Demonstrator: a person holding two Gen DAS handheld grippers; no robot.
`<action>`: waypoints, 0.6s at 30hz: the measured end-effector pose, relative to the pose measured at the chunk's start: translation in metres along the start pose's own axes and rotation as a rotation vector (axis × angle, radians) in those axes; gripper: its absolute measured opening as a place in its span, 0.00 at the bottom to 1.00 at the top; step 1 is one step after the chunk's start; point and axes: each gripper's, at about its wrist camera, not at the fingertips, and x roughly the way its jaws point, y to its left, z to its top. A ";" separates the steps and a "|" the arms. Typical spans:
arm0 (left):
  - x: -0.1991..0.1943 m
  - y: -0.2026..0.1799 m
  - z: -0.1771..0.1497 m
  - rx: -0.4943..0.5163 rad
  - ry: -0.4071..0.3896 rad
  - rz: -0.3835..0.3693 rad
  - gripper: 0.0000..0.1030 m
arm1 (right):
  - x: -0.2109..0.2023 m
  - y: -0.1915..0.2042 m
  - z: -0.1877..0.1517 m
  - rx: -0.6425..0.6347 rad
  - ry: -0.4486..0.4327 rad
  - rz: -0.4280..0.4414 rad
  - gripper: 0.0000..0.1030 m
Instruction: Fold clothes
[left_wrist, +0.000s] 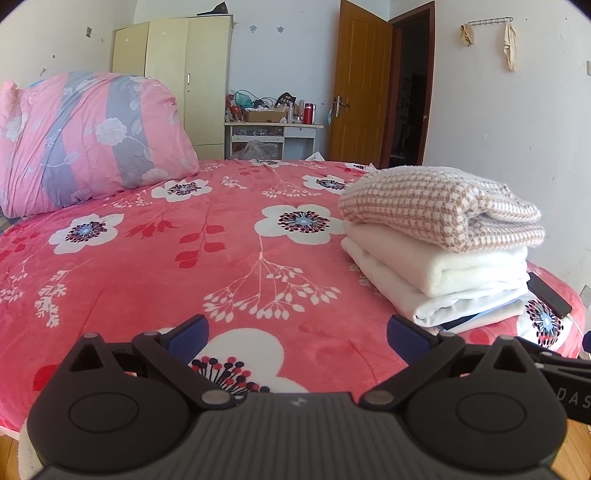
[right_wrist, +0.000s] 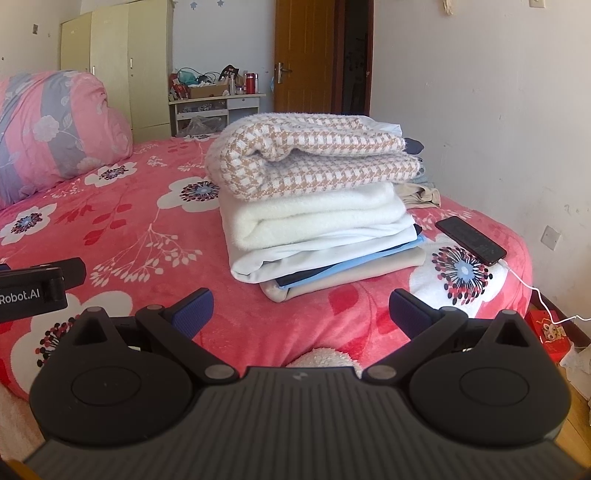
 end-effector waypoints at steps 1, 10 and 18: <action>0.000 0.000 0.000 0.001 0.001 0.000 1.00 | 0.000 0.000 0.000 -0.001 0.001 0.000 0.99; 0.001 0.000 0.000 0.004 0.004 -0.001 1.00 | 0.000 0.000 -0.002 0.002 0.005 -0.001 0.99; 0.001 0.000 -0.001 0.003 0.004 -0.002 1.00 | 0.000 0.001 -0.002 0.003 0.007 0.000 0.99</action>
